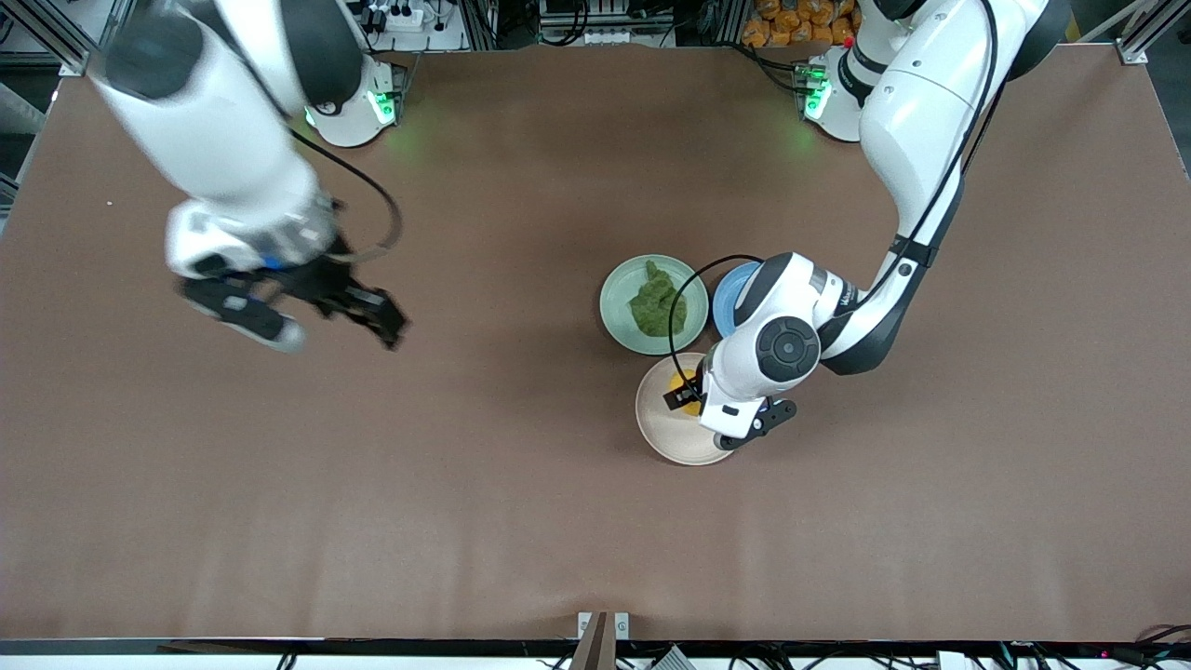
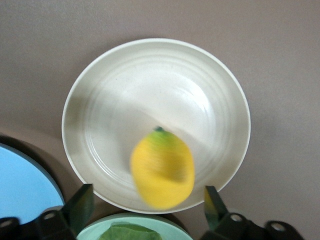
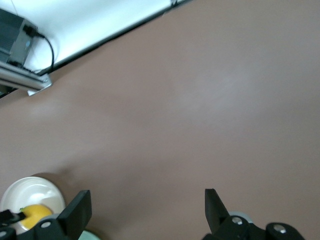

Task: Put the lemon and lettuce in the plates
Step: 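Release the lettuce on the green plate while the left gripper lowers the lemon, then open the left gripper over the white plate while the right gripper withdraws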

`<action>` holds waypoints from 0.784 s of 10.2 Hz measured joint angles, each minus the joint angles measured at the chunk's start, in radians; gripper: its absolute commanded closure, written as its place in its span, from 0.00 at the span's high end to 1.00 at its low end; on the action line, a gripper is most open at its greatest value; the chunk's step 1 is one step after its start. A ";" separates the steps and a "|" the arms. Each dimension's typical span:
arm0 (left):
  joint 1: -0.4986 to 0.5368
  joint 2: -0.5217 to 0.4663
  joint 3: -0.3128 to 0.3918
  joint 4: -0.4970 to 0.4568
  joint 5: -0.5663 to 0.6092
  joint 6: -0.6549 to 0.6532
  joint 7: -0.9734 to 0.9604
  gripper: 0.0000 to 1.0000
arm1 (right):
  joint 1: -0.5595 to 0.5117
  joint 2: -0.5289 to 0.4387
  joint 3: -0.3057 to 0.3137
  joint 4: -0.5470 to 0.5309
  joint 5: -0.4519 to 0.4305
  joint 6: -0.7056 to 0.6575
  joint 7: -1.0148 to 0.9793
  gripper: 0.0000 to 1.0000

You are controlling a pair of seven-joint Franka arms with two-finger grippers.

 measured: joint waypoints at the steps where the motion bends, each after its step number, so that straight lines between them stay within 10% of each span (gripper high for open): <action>1: 0.010 -0.003 0.009 0.003 0.000 0.001 0.000 1.00 | -0.011 -0.050 -0.042 -0.002 0.008 -0.036 -0.092 1.00; 8: 0.184 -0.110 0.014 -0.031 -0.014 -0.005 -0.160 1.00 | -0.012 -0.141 -0.271 -0.015 0.098 -0.192 -0.555 1.00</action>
